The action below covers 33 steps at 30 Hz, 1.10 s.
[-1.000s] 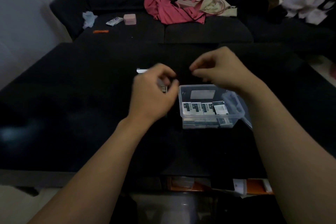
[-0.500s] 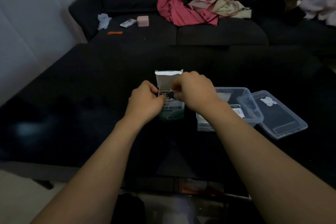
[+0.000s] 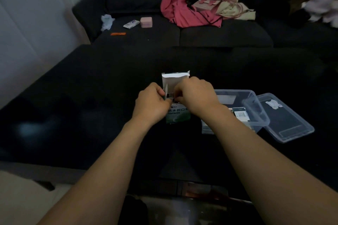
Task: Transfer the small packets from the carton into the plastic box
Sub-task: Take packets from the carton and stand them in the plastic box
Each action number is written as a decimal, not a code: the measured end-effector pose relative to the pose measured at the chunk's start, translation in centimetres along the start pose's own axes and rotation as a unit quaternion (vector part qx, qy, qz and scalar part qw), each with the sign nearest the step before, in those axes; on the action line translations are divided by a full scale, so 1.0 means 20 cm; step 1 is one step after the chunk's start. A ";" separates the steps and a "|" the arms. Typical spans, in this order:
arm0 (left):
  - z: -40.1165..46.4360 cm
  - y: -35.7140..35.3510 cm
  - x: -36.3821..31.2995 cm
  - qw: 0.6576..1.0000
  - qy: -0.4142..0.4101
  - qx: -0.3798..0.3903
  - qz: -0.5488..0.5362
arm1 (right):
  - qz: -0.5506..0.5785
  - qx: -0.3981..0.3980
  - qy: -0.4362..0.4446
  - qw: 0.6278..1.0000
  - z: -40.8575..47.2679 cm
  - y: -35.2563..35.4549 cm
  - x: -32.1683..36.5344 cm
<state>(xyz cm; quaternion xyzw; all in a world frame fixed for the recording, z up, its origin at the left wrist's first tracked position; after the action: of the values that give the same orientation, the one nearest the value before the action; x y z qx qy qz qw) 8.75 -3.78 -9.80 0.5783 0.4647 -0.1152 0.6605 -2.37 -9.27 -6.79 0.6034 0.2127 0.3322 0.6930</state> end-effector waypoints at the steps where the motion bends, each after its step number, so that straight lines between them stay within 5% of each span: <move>1: 0.00 0.01 0.00 1.000 0.001 -0.010 0.006 | -0.010 -0.008 0.003 1.000 0.00 0.01 0.01; 12: -0.02 0.02 -0.01 0.999 0.016 -0.030 -0.002 | 0.001 -0.159 0.040 0.987 -0.10 0.37 0.01; 18: -0.18 0.19 -0.27 0.960 -0.222 -0.151 -0.077 | 0.221 -0.190 0.018 0.956 -0.15 0.48 -0.17; 24: -0.20 0.07 -0.35 0.962 -0.264 -0.063 -0.025 | 0.299 -0.171 0.030 0.938 -0.18 0.46 -0.18; 29: -0.19 -0.01 -0.35 0.965 -0.216 0.017 -0.147 | 0.341 -0.196 0.028 0.919 -0.19 0.47 -0.22; 33: -0.20 -0.17 -0.29 0.940 -0.013 0.138 -0.311 | 0.373 -0.190 0.007 0.908 -0.24 0.50 -0.31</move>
<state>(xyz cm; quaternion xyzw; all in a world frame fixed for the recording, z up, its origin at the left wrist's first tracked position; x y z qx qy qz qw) 1.40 -3.62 -7.41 0.4892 0.5924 -0.3852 0.5112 -11.90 -9.86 1.50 0.4932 -0.0899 0.6050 0.6186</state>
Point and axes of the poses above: each hand's wrist, its own z-axis towards the middle knuckle, its own y-axis out of the back of the hand, x = y × z, the point moved 10 cm from there along z, towards the middle knuckle, and after that the axes turned 8 degrees about y, right-handed, at the moved point
